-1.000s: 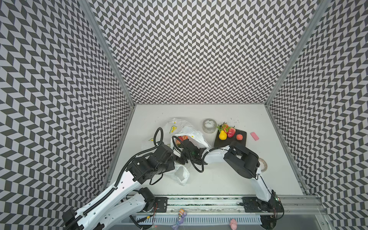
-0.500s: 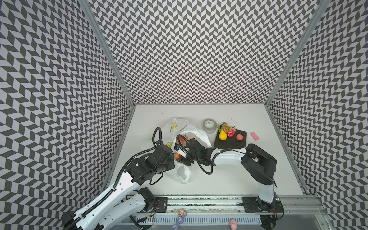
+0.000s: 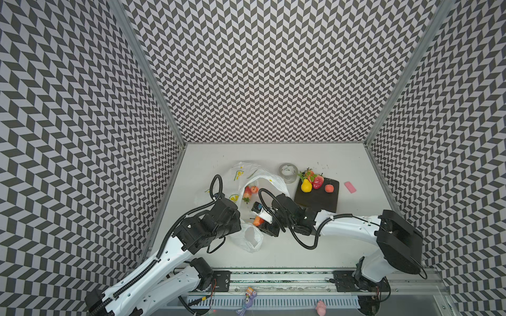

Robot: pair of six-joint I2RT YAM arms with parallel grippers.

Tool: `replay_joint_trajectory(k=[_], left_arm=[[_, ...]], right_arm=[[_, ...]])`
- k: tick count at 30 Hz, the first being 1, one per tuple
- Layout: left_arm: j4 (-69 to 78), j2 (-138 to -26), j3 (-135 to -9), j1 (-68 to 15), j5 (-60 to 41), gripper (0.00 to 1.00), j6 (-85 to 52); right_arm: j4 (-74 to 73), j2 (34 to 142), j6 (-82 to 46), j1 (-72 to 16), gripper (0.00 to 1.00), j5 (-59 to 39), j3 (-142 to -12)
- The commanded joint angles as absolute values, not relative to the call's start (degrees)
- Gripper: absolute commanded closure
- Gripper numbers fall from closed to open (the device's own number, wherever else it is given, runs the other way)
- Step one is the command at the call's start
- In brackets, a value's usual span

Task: Take the fake fruits out of the plastic bag
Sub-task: 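Lift the apple out of the bag and carry it over the black pad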

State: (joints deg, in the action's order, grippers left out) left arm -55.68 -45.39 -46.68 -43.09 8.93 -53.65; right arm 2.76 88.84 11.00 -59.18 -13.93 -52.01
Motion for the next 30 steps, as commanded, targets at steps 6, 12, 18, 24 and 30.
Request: replay_joint_trajectory(k=[6, 12, 18, 24, 30], left_arm=[[-54.34, -45.66, -46.58, -42.80, 10.20, 1.00, -53.51], [-53.81, -45.86, -46.93, -42.72, 10.46, 1.00, -53.45], [-53.31, -46.32, -46.98, -42.72, 10.63, 1.00, -53.40], [-52.26, -46.84, -46.49, -42.70, 10.33, 1.00, -53.43], [-52.75, -46.76, -46.71, -42.71, 10.20, 1.00, -53.30]], right_arm=[[9.06, 69.98, 6.96, -59.76, 0.72, -12.22, -44.36], [14.05, 56.82, -3.69, -59.48, 0.76, -0.16, -40.51], [18.10, 50.02, -13.23, -49.11, 0.77, 4.78, -38.68], [10.09, 57.93, -11.87, -37.03, 0.77, -1.02, -35.65], [1.10, 71.32, -10.59, -32.70, 0.77, -2.97, -36.61]])
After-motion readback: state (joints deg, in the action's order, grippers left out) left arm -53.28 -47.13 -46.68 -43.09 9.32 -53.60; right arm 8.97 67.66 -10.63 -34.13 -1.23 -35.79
